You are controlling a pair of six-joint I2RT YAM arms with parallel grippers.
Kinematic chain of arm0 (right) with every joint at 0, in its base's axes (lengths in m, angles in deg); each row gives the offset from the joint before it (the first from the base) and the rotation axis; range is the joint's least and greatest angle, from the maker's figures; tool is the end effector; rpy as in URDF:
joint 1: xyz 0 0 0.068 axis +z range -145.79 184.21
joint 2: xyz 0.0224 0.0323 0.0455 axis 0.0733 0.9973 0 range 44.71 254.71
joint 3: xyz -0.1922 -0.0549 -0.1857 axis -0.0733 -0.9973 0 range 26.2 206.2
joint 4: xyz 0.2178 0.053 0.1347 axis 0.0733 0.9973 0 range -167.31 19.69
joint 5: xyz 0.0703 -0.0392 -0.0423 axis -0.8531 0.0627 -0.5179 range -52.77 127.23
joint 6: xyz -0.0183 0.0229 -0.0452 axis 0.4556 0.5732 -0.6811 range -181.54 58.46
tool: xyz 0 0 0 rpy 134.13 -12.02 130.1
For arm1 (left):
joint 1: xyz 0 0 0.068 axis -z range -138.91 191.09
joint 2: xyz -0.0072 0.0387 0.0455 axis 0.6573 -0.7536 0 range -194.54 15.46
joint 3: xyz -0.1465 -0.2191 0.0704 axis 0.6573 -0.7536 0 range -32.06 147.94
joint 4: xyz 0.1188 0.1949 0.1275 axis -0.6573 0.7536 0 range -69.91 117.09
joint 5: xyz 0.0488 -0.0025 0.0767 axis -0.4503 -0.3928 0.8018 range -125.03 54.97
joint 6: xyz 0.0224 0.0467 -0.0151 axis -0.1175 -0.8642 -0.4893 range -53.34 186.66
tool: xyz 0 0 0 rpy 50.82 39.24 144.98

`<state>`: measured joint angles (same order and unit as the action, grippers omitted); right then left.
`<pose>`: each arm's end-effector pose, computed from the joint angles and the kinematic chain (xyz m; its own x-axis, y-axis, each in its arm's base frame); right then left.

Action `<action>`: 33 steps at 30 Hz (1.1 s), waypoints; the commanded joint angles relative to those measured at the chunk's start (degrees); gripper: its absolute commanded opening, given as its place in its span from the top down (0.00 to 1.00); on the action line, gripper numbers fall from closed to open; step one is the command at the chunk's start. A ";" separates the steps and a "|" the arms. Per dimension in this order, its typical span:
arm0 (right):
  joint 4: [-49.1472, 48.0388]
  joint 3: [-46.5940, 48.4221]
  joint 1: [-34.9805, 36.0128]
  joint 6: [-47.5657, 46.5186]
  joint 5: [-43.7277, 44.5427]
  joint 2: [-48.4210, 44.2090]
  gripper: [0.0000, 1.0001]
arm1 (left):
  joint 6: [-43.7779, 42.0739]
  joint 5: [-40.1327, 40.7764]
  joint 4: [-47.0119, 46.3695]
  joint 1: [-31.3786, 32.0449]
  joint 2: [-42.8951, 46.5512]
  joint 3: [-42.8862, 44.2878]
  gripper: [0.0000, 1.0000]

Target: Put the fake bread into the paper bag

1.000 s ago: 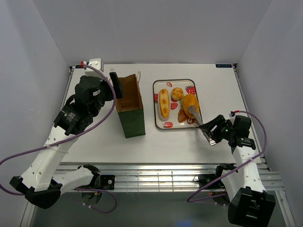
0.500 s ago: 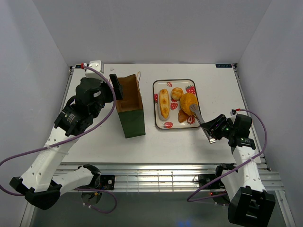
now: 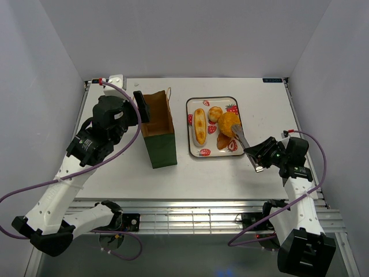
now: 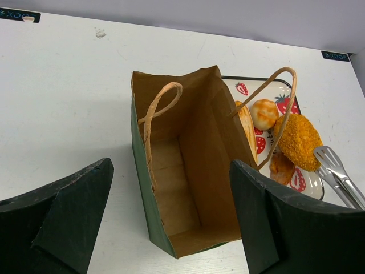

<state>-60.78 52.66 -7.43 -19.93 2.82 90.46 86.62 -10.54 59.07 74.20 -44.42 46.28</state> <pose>0.1713 -0.0149 0.2179 -0.6162 0.6862 -0.3865 0.1695 0.5948 0.7858 0.1761 -0.0972 0.4390 -0.3345 -0.1527 -0.9299 0.0613 0.9812 -0.1831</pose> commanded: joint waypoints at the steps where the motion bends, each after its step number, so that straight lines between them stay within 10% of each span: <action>1: -2.47 4.82 -0.40 -0.03 -2.59 -0.58 0.92 | 0.42 0.29 0.04 -0.23 1.34 0.23 0.07; 20: -0.10 6.42 -0.40 -2.58 -3.82 2.23 0.92 | 0.86 -0.14 -0.22 -0.23 0.64 0.23 0.07; 33: -3.79 3.51 -0.40 -3.46 -4.96 4.43 0.73 | 0.60 0.21 -0.40 -0.23 1.52 -0.47 0.07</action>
<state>-61.23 56.31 -7.48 -22.36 -0.09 94.49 87.28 -10.56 59.03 74.20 -44.31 46.28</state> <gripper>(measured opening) 0.382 0.926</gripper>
